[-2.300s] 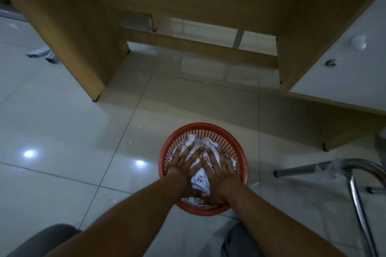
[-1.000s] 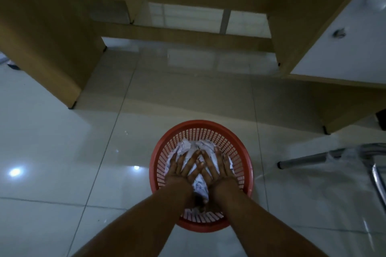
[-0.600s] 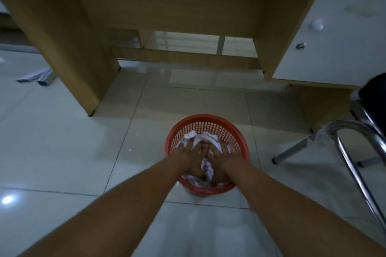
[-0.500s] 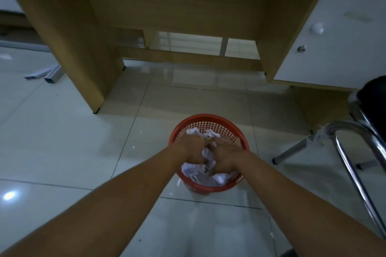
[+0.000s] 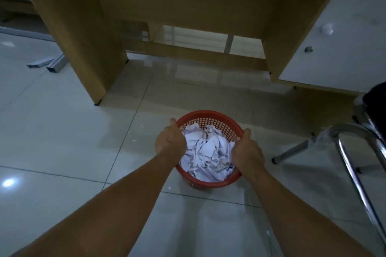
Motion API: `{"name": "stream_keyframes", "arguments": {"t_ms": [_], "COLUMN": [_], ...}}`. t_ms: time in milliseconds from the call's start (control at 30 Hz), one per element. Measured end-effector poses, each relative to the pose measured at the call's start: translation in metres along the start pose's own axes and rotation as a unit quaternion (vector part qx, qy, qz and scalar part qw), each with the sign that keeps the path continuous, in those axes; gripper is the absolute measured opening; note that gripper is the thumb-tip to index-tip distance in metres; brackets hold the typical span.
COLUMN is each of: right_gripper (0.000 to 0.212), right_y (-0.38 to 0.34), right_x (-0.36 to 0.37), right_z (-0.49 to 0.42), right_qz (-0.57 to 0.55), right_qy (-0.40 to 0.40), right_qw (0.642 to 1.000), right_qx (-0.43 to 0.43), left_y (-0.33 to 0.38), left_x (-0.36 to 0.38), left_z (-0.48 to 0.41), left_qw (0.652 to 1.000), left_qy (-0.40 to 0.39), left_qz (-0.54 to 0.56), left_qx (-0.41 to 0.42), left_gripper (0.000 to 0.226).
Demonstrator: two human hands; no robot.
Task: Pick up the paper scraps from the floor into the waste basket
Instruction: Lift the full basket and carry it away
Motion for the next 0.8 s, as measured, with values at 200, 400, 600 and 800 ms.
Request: {"name": "stream_keyframes", "arguments": {"t_ms": [200,400,600,800], "right_gripper": [0.037,0.040,0.027,0.030], "right_y": [0.000,-0.004,-0.003,-0.003], "right_x": [0.003,-0.001,-0.002,0.003], "right_z": [-0.001,0.002,0.004,0.000], "right_qz": [0.002,-0.026,-0.066,-0.062], "right_qy": [0.035,0.027,0.019,0.015], "right_qw": [0.999,0.999,0.997,0.998], "right_qx": [0.016,0.028,0.021,0.028], "left_y": [0.000,-0.002,-0.005,-0.003], "left_x": [0.001,0.001,0.007,0.005], "left_z": [-0.006,-0.009,-0.013,-0.013], "left_qw": [0.999,0.998,0.997,0.997], "left_qy": [0.002,-0.005,0.001,-0.003], "left_qz": [0.038,0.060,0.067,0.071], "left_qx": [0.016,0.018,0.026,0.025], "left_gripper": [0.033,0.034,0.034,0.034]}}
Point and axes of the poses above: each hand's wrist, its own z-axis away from the middle knuckle, its own x-axis out of the palm, y = z × x, the point moved 1 cm from there along -z, towards the middle knuckle, and after that the axes turned 10 degrees about x, right-handed, at the moved point
